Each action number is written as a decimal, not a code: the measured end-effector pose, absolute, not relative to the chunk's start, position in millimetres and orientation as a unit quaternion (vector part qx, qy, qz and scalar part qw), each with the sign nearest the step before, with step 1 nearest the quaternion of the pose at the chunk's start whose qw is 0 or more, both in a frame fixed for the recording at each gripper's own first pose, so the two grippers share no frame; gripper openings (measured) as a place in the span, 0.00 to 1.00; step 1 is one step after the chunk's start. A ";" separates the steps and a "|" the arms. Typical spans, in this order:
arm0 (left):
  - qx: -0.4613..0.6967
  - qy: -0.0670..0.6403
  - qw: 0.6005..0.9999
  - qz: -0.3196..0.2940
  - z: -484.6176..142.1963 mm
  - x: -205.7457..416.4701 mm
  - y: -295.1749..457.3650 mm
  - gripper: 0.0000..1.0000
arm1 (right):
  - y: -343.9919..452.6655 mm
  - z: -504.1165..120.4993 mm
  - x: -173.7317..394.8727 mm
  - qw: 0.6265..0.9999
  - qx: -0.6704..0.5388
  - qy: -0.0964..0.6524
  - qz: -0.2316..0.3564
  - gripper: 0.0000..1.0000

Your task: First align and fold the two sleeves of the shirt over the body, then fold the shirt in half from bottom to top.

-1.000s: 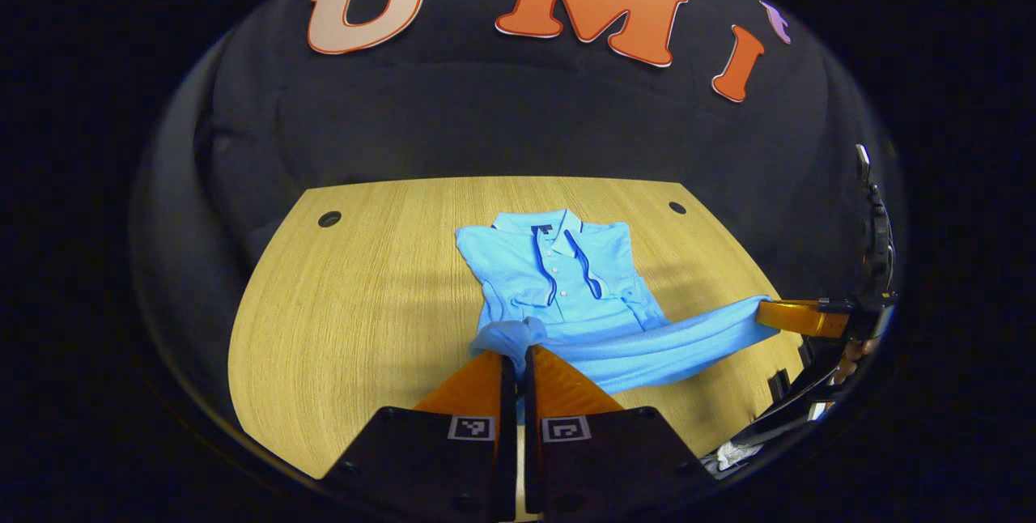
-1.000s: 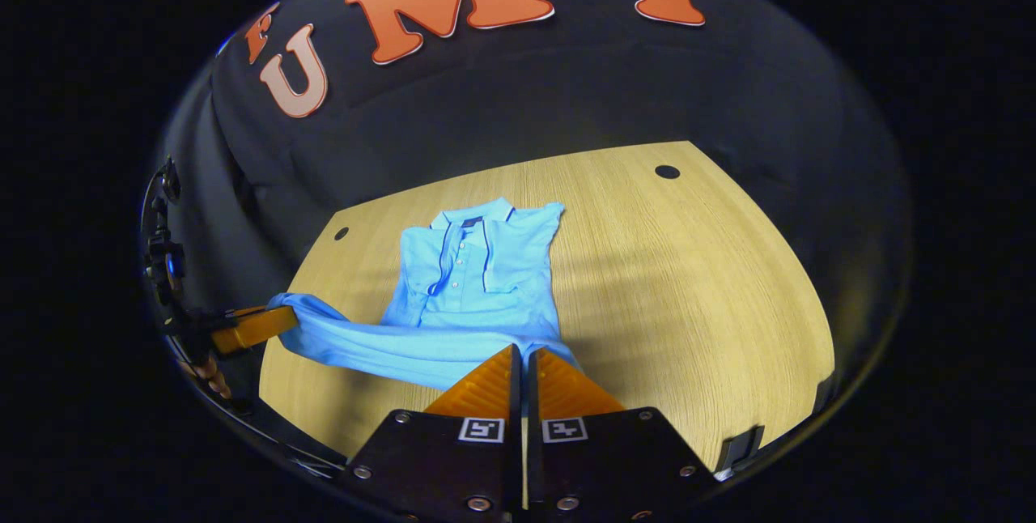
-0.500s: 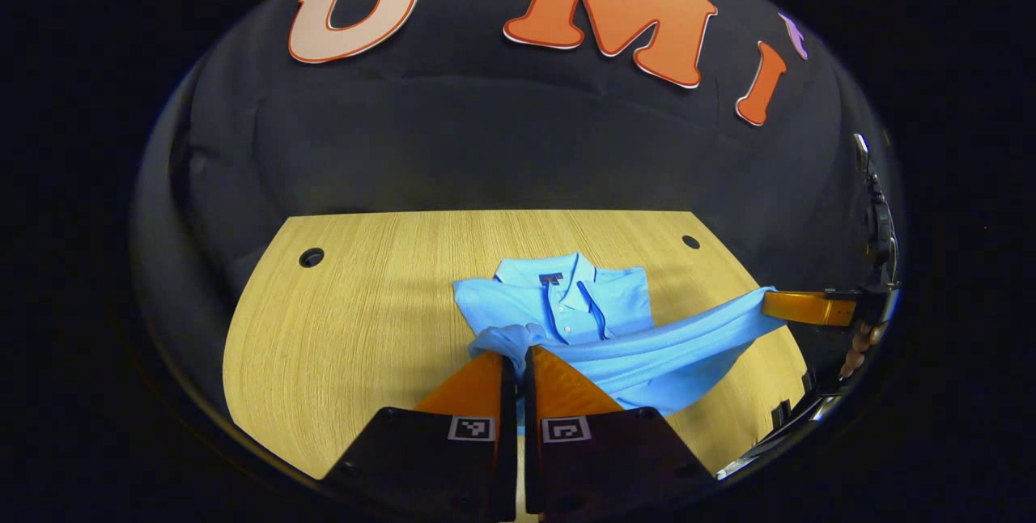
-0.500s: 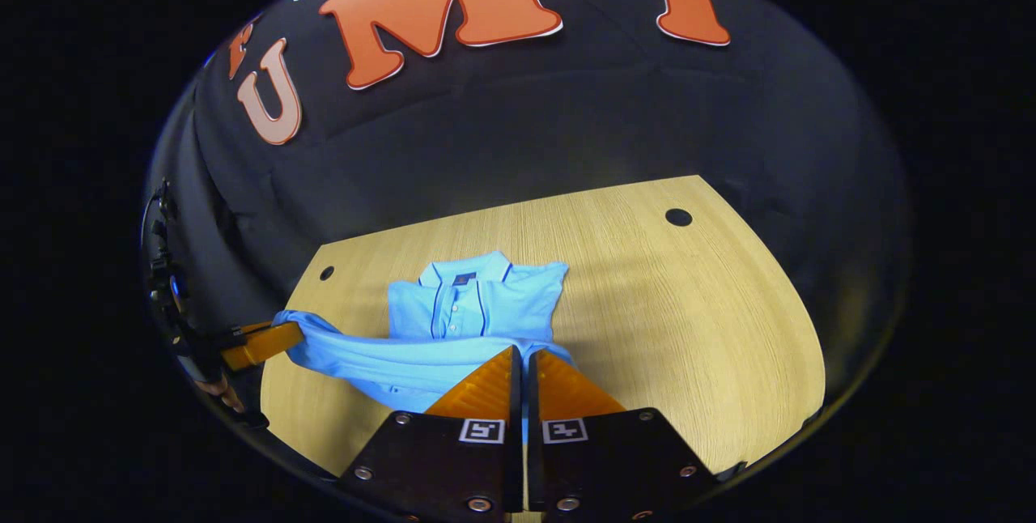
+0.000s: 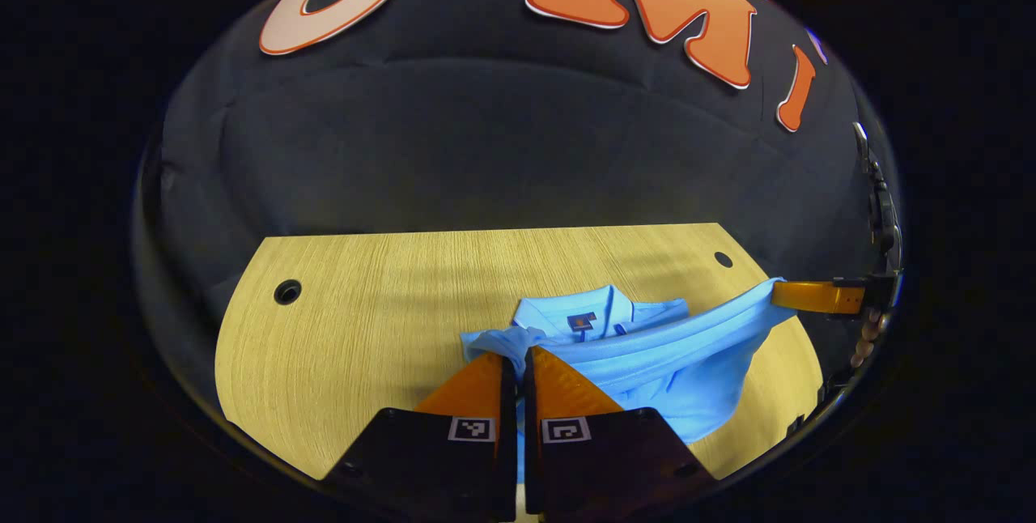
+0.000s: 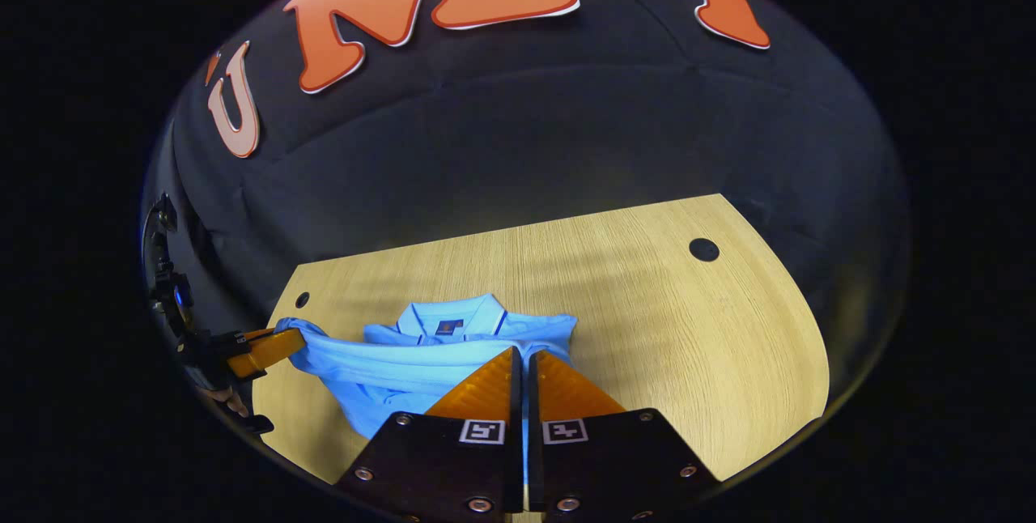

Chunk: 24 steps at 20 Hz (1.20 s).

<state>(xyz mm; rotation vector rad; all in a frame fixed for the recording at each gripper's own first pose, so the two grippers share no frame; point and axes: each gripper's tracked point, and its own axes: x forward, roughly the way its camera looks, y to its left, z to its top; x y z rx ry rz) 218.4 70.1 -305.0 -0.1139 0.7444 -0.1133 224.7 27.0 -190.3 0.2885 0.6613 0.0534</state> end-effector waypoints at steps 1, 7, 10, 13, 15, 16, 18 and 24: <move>-0.052 0.365 0.928 -0.057 -311.0 227.5 70.6 0.07 | 26.4 -192.3 233.3 0.934 0.142 0.326 0.025 0.02; -0.006 0.355 0.933 -0.054 -332.9 286.8 79.2 0.08 | 29.1 -210.3 286.9 0.934 0.142 0.327 0.011 0.04; 0.011 0.356 0.932 -0.068 -338.1 295.1 72.1 0.22 | 28.8 -219.1 294.5 0.932 0.136 0.336 -0.004 0.14; 0.003 0.351 0.933 -0.074 -330.4 293.1 70.7 0.60 | 26.7 -215.4 287.7 0.938 0.112 0.328 -0.003 0.54; 0.004 0.352 0.934 -0.063 -321.1 285.7 74.8 0.88 | 25.9 -200.7 281.7 0.944 0.105 0.314 -0.001 0.71; 0.003 0.348 0.936 -0.053 -314.3 281.4 77.5 0.93 | 26.8 -192.0 278.1 0.946 0.105 0.305 0.003 0.75; -0.012 0.346 0.937 -0.043 -300.8 268.9 77.1 0.98 | 27.1 -176.8 269.2 0.951 0.102 0.290 0.009 0.86; -0.018 0.297 0.955 -0.012 -237.5 220.0 71.2 0.97 | 22.3 -123.1 224.3 0.969 0.074 0.234 0.040 0.94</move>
